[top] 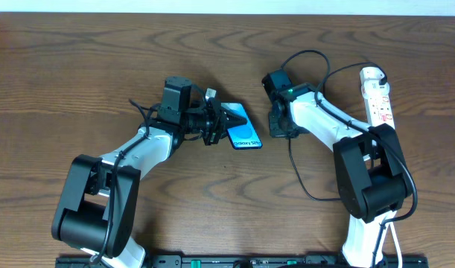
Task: Plug charger to phone and switch on socket
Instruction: 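Carry the cable plug toward the phone's bottom port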
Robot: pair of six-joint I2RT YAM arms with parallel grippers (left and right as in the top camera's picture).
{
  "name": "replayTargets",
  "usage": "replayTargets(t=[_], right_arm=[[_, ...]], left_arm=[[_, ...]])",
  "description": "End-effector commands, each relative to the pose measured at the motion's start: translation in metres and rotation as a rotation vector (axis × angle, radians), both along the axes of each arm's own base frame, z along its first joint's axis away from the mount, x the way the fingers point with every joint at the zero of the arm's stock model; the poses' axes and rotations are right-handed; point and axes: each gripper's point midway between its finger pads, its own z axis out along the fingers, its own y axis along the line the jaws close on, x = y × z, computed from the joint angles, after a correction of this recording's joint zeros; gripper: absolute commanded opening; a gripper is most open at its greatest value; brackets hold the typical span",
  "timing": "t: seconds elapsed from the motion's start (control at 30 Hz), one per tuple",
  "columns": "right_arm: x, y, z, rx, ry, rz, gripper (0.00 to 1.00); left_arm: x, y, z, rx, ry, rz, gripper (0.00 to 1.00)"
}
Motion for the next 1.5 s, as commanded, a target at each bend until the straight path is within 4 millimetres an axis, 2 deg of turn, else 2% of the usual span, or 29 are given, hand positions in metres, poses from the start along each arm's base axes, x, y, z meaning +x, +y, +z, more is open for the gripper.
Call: replayTargets(t=[0.0,0.07,0.17,0.2,0.23,0.27,0.37,0.43,0.47,0.57,0.63,0.73,0.83,0.97,1.17,1.33,1.47], right_arm=[[-0.001,0.033,0.015,0.199,0.031,0.012,0.01],[0.010,0.039,0.047,0.272,-0.033,0.020,0.01],[0.019,0.038,0.113,0.394,-0.169,0.078,0.01],[0.019,0.031,0.151,0.454,-0.247,0.118,0.01],[0.018,0.027,0.164,0.471,-0.274,0.131,0.01],[0.008,0.011,0.198,0.501,-0.335,0.139,0.01],[-0.015,-0.013,0.225,0.490,-0.361,0.119,0.01],[-0.043,-0.020,0.236,0.484,-0.333,0.122,0.01],[-0.067,-0.011,0.242,0.522,-0.289,0.175,0.01],[-0.100,0.017,0.241,0.609,-0.210,0.299,0.01],[-0.117,0.035,0.225,0.615,-0.147,0.353,0.01],[-0.134,0.066,0.196,0.634,-0.094,0.407,0.01],[-0.130,0.078,0.191,0.616,-0.133,0.420,0.01],[-0.119,0.076,0.191,0.575,-0.187,0.420,0.01],[-0.112,0.089,0.201,0.636,-0.225,0.428,0.01],[-0.125,0.108,0.213,0.774,-0.185,0.481,0.01],[-0.134,0.115,0.217,0.838,-0.151,0.505,0.01]], left_arm=[[0.005,-0.004,0.020,-0.025,-0.065,-0.022,0.07],[0.007,-0.003,0.018,-0.017,-0.052,-0.001,0.07],[0.013,-0.002,0.022,-0.018,-0.087,0.012,0.07],[0.018,-0.003,0.029,-0.034,-0.137,0.013,0.07],[0.021,-0.004,0.034,-0.044,-0.174,0.014,0.07],[0.027,-0.006,0.045,-0.067,-0.234,0.019,0.08],[0.040,-0.006,0.059,-0.075,-0.316,0.051,0.07],[0.052,-0.007,0.072,-0.078,-0.389,0.076,0.07],[0.056,-0.009,0.080,-0.097,-0.436,0.060,0.07],[0.055,-0.018,0.090,-0.151,-0.478,-0.017,0.07],[0.046,-0.023,0.107,-0.225,-0.598,-0.111,0.07],[0.040,-0.023,0.117,-0.257,-0.632,-0.143,0.07],[0.051,-0.006,0.117,-0.245,-0.636,-0.107,0.08],[0.060,0.008,0.117,-0.244,-0.594,-0.066,0.07],[0.066,0.003,0.117,-0.231,-0.595,-0.022,0.07],[0.066,-0.001,0.117,-0.229,-0.597,-0.016,0.07],[0.065,-0.001,0.124,-0.241,-0.637,-0.025,0.07]])
